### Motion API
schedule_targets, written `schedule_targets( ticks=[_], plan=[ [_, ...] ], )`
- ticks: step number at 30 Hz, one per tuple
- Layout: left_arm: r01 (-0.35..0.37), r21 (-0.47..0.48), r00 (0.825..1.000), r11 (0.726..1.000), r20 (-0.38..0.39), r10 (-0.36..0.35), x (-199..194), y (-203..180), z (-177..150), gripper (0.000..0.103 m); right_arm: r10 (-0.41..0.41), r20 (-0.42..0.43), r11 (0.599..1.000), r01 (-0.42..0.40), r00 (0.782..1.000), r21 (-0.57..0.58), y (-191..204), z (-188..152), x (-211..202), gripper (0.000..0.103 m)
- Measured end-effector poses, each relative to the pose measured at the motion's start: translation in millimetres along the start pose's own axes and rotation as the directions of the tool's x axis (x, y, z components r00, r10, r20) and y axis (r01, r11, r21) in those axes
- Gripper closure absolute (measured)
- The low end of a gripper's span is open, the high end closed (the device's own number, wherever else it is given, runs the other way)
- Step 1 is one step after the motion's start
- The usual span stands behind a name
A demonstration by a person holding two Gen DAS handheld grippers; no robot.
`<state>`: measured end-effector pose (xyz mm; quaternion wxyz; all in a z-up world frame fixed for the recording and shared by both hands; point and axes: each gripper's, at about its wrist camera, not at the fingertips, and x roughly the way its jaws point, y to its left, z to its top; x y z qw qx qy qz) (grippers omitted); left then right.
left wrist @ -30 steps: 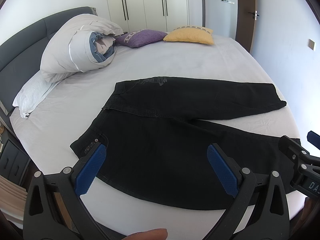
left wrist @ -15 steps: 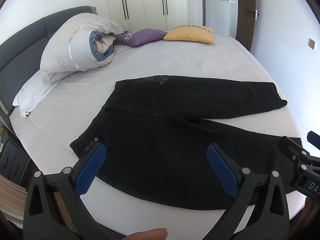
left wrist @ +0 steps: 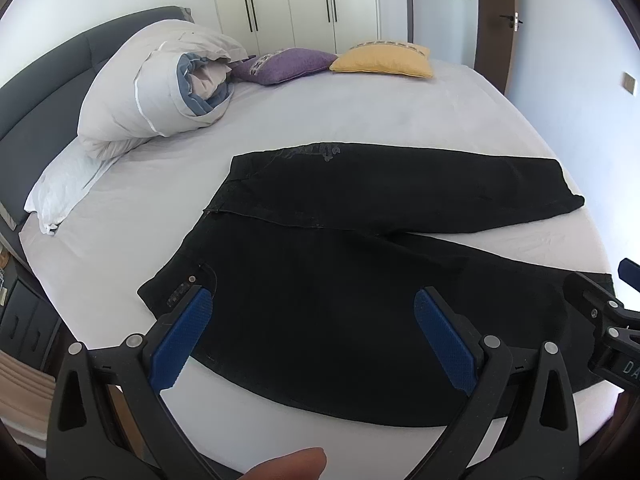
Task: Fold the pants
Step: 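Lower the left tool onto the jeans waistband and close it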
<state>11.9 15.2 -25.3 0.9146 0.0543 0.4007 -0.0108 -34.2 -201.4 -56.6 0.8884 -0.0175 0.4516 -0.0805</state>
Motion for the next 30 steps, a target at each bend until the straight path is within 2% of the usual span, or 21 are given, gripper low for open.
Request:
schedule_targets(
  ticks=[3,7,10,12,15,17,18,20,21,23,24,28,30],
  plan=[
    [-0.007,0.012,1.0,1.0,-0.009,0.007,11.1,0.2,4.4,0.0,0.015,0.006,1.0,-0.015,1.0,0.006,-2.1,7.2,6.0,0.0],
    [-0.012,0.033,1.0,0.999,-0.018,0.012,32.3,2.1,18.1,0.0,0.045,0.053,0.999,-0.045,0.998,-0.002,-2.9,23.2,20.9,0.0],
    [0.006,0.051,1.0,0.999,-0.002,-0.006,52.3,9.4,40.0,0.0,0.13,0.065,0.991,-0.127,0.989,-0.049,-7.8,44.6,36.1,0.0],
    [0.03,0.065,1.0,0.997,0.004,-0.03,73.5,18.6,62.0,0.0,0.241,0.04,0.968,-0.237,0.97,-0.087,-12.0,60.6,50.5,0.0],
    [0.056,0.118,0.998,0.991,-0.008,-0.056,120.0,35.8,107.2,0.0,0.397,0.014,0.904,-0.388,0.918,-0.181,-13.8,101.6,76.0,0.0],
    [0.161,0.154,0.987,0.975,-0.046,-0.156,158.7,48.0,140.8,0.0,0.434,0.016,0.873,-0.415,0.901,-0.257,-7.9,127.8,88.4,0.0],
    [0.189,0.156,0.98,0.969,-0.087,-0.178,181.7,54.6,157.7,0.0,0.447,0.019,0.857,-0.422,0.894,-0.296,-3.7,141.6,94.3,0.0],
    [0.181,0.193,0.977,0.964,-0.147,-0.154,223.9,61.6,186.3,0.0,0.485,0.014,0.819,-0.448,0.875,-0.359,3.3,163.9,107.7,0.0],
    [0.189,0.25,0.973,0.95,-0.175,-0.148,248.6,61.1,200.5,0.0,0.521,-0.004,0.792,-0.485,0.853,-0.371,4.0,170.9,116.4,0.0],
    [0.161,0.302,0.973,0.939,-0.207,-0.101,289.0,62.3,219.5,0.0,0.58,-0.041,0.745,-0.55,0.814,-0.376,3.1,180.4,136.9,0.001],
    [0.16,0.308,0.969,0.938,-0.229,-0.09,308.9,63.8,227.9,0.0,0.588,-0.062,0.733,-0.565,0.806,-0.378,2.2,182.8,147.8,0.005],
    [0.214,0.313,0.949,0.925,-0.293,-0.121,368.1,65.8,252.4,0.0,0.568,-0.146,0.712,-0.572,0.81,-0.408,-0.5,189.3,191.3,0.019],
    [0.248,0.363,0.943,0.898,-0.303,-0.138,388.9,58.6,258.4,0.001,0.568,-0.166,0.701,-0.579,0.806,-0.417,-6.0,185.8,204.0,0.02]
  ],
)
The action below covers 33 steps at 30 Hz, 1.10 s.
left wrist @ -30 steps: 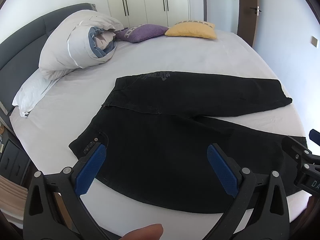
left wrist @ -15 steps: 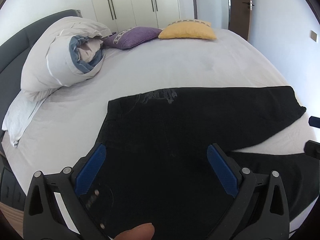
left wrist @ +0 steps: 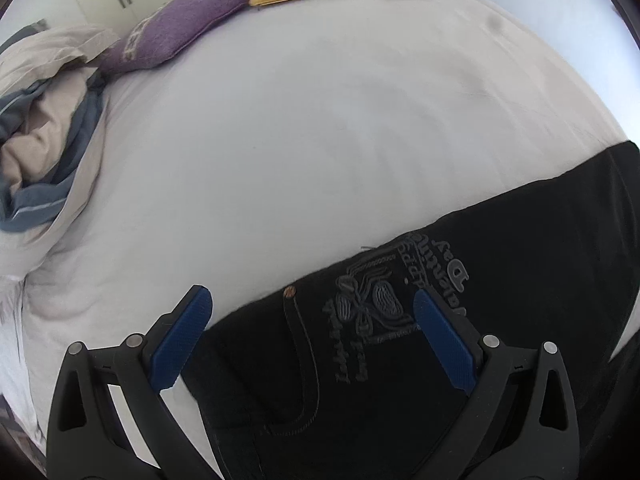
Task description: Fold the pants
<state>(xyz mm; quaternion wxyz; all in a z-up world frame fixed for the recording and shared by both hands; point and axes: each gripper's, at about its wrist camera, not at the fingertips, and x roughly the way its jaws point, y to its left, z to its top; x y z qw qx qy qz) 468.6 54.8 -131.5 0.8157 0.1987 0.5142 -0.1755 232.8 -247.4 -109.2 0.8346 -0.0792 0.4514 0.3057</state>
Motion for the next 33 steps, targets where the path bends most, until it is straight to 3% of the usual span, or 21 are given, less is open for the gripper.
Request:
schedule_targets(
  ticks=[2,4,10,13,15,17,20,26,33],
  plan=[
    [-0.04,0.088,0.998,0.995,-0.034,0.043,24.1,-5.7,6.4,0.001,0.016,-0.005,1.0,-0.015,1.0,0.004,-9.9,-7.7,3.1,0.02],
    [-0.027,0.138,0.996,0.99,-0.083,0.039,46.5,-8.7,10.9,0.001,0.031,-0.011,0.999,-0.031,0.999,0.019,-21.1,-14.9,6.0,0.02],
    [0.001,0.143,0.99,0.99,-0.137,0.019,88.4,-0.5,20.6,0.001,0.035,-0.044,0.999,-0.035,0.998,0.003,-30.9,-15.4,21.1,0.022],
    [0.051,0.144,0.992,0.988,-0.121,-0.033,89.4,-4.6,15.3,0.026,0.046,-0.039,0.999,-0.046,0.998,-0.013,-31.7,-8.3,21.2,0.024],
    [0.104,0.133,0.989,0.986,-0.116,-0.088,85.6,-2.3,14.5,0.065,0.055,-0.032,0.998,-0.056,0.998,-0.012,-35.8,-2.5,23.2,0.026],
    [0.064,0.165,0.993,0.984,-0.104,-0.047,84.1,-8.2,14.6,0.084,0.05,-0.04,0.999,-0.051,0.998,-0.009,-40.5,5.5,28.7,0.028],
    [0.036,0.195,0.997,0.98,-0.079,-0.02,77.7,-8.6,12.1,0.094,0.022,-0.063,0.999,-0.024,0.998,-0.043,-42.2,16.3,37.4,0.032],
    [0.01,0.192,1.0,0.981,0.026,-0.015,49.4,0.3,-3.5,0.096,-0.01,-0.117,0.995,-0.002,0.993,-0.098,-53.1,41.2,59.8,0.039],
    [-0.036,0.186,0.99,0.982,0.141,0.009,11.0,-9.3,-30.1,0.097,-0.016,-0.149,0.988,-0.007,0.989,-0.154,-53.2,59.1,89.8,0.043]
  ],
)
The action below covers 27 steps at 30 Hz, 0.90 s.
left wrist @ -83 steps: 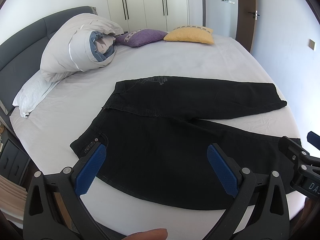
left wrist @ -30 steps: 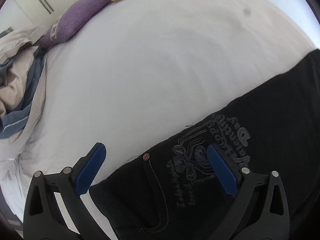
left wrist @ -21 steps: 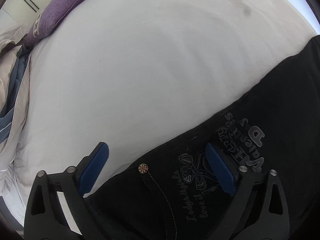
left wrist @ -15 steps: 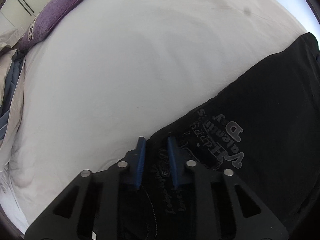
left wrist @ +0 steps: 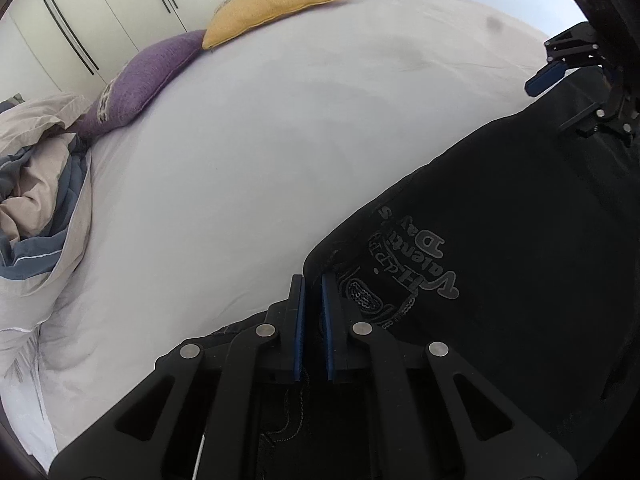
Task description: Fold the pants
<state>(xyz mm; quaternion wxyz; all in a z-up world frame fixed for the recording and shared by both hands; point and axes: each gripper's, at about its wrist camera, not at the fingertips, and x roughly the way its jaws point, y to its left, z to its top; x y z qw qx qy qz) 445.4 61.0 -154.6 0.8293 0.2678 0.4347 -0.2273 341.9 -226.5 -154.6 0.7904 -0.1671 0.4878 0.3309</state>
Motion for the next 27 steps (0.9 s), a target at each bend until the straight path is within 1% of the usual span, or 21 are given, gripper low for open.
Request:
schedule_targets(
  ticks=[2,5,6,9,11,13,15,17,18,19,20,22,25,27],
  plan=[
    [-0.018,-0.003,0.999,1.0,0.03,0.018,-16.5,-4.2,-9.6,0.097,-0.003,-0.016,1.0,0.002,1.0,-0.022,0.4,5.9,9.7,0.047],
    [-0.051,0.006,0.996,0.999,0.074,0.05,-30.5,-10.2,-12.6,0.097,-0.006,-0.016,0.999,0.005,1.0,-0.045,1.7,18.2,19.6,0.049],
    [-0.056,0.006,0.995,0.998,0.085,0.056,-39.3,-18.5,-17.2,0.097,-0.004,-0.012,0.999,0.003,1.0,-0.044,0.5,23.9,22.2,0.049],
    [-0.072,0.014,0.992,0.997,0.105,0.07,-45.8,-21.6,-18.8,0.097,0.014,-0.004,0.999,-0.015,1.0,-0.032,-1.3,38.6,31.8,0.05],
    [-0.078,0.019,0.99,0.997,0.116,0.075,-50.3,-22.4,-21.7,0.097,0.046,-0.026,0.999,-0.046,0.999,-0.023,-1.4,48.1,43.1,0.05],
    [-0.081,0.021,0.989,0.997,0.127,0.077,-53.2,-23.3,-23.3,0.097,0.045,-0.059,0.998,-0.047,0.997,-0.041,-0.4,53.5,55.8,0.051],
    [-0.082,0.022,0.988,0.996,0.135,0.079,-58.6,-26.6,-27.1,0.097,0.054,-0.076,0.997,-0.058,0.996,-0.047,2.1,55.9,61.5,0.059],
    [-0.079,0.018,0.988,0.997,0.131,0.076,-58.1,-28.2,-29.9,0.097,0.065,-0.08,0.997,-0.069,0.995,-0.047,4.4,58.2,62.6,0.073],
    [-0.079,0.016,0.989,0.997,0.13,0.076,-59.0,-30.2,-31.8,0.097,0.07,-0.077,0.996,-0.074,0.995,-0.052,6.4,58.3,61.2,0.077],
    [-0.078,0.012,0.988,0.997,0.132,0.075,-58.4,-29.6,-32.3,0.097,0.069,-0.078,0.996,-0.073,0.995,-0.058,8.4,58.2,59.6,0.083],
    [-0.076,0.006,0.988,0.997,0.134,0.075,-58.5,-29.9,-33.1,0.097,0.068,-0.076,0.995,-0.073,0.995,-0.065,10.8,57.8,57.1,0.091],
    [-0.078,-0.003,0.987,0.997,0.137,0.078,-56.7,-26.4,-31.4,0.097,0.068,-0.058,0.995,-0.072,0.996,-0.071,14.8,56.8,48.1,0.095],
    [-0.078,-0.019,0.987,0.997,0.139,0.08,-60.4,-26.1,-32.3,0.097,0.053,-0.033,0.996,-0.055,0.998,-0.076,28.1,59.8,38.5,0.097],
    [-0.08,-0.025,0.986,0.996,0.143,0.083,-65.3,-24.6,-32.8,0.097,0.038,-0.024,0.996,-0.04,0.999,-0.086,34.5,53.2,27.1,0.097]
  ],
)
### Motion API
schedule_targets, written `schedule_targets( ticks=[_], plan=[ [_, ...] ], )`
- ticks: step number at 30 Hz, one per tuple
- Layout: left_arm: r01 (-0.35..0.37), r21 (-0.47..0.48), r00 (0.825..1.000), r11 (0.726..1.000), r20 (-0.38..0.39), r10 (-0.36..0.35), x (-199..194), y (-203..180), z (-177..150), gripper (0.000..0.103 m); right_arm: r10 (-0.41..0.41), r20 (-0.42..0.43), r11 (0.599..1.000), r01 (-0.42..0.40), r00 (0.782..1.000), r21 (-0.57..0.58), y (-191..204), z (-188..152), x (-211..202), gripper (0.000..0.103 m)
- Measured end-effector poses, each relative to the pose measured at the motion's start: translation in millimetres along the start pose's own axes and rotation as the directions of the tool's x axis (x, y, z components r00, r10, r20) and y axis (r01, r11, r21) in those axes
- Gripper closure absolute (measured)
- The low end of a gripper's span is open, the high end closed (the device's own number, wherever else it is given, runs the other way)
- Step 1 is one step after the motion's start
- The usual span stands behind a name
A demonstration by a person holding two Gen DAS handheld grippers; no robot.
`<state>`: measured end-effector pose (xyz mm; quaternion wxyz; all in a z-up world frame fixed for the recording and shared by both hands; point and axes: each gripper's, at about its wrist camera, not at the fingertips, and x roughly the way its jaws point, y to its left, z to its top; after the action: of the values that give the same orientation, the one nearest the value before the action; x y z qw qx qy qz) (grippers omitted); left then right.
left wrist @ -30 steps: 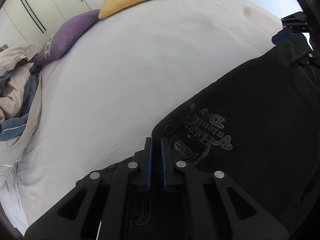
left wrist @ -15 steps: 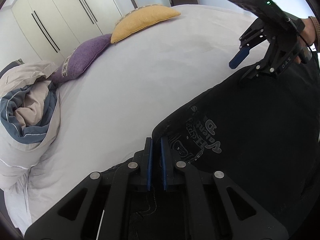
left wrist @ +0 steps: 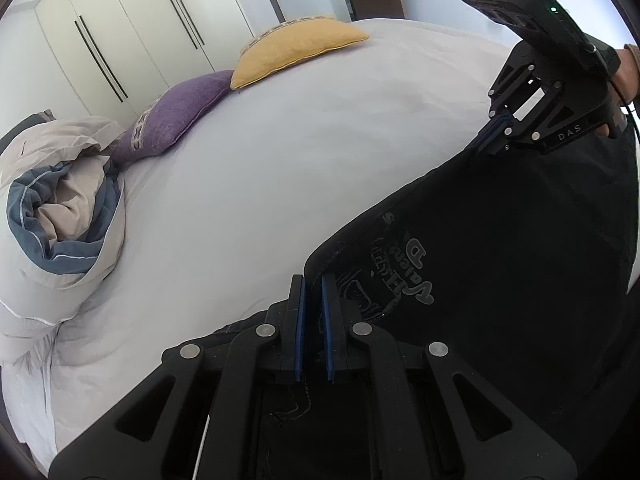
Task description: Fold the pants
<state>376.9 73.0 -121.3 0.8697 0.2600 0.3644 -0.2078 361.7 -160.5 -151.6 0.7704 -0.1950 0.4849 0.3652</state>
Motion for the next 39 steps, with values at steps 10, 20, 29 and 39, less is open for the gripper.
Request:
schedule_targets(
  ticks=[10,20,29,39],
  plan=[
    [0.013,-0.022,1.0,1.0,0.01,-0.013,-39.1,-10.9,-21.8,0.097,-0.094,0.001,0.989,0.093,0.996,-0.117,81.0,-26.4,-29.9,0.099],
    [0.068,-0.047,0.997,0.997,-0.025,-0.069,-93.2,-44.0,-99.3,0.097,-0.138,-0.056,0.96,0.12,0.989,-0.251,177.7,-73.5,-42.8,0.099],
    [0.067,-0.036,0.996,0.997,-0.052,-0.068,-137.1,-67.0,-172.0,0.097,-0.187,-0.145,0.88,0.1,0.972,-0.465,261.5,-98.5,-27.4,0.1],
    [0.093,0.031,0.993,0.995,-0.082,-0.091,-175.1,-103.1,-245.7,0.097,-0.262,-0.166,0.746,0.09,0.951,-0.66,333.1,-139.3,-29.8,0.099]
  ],
)
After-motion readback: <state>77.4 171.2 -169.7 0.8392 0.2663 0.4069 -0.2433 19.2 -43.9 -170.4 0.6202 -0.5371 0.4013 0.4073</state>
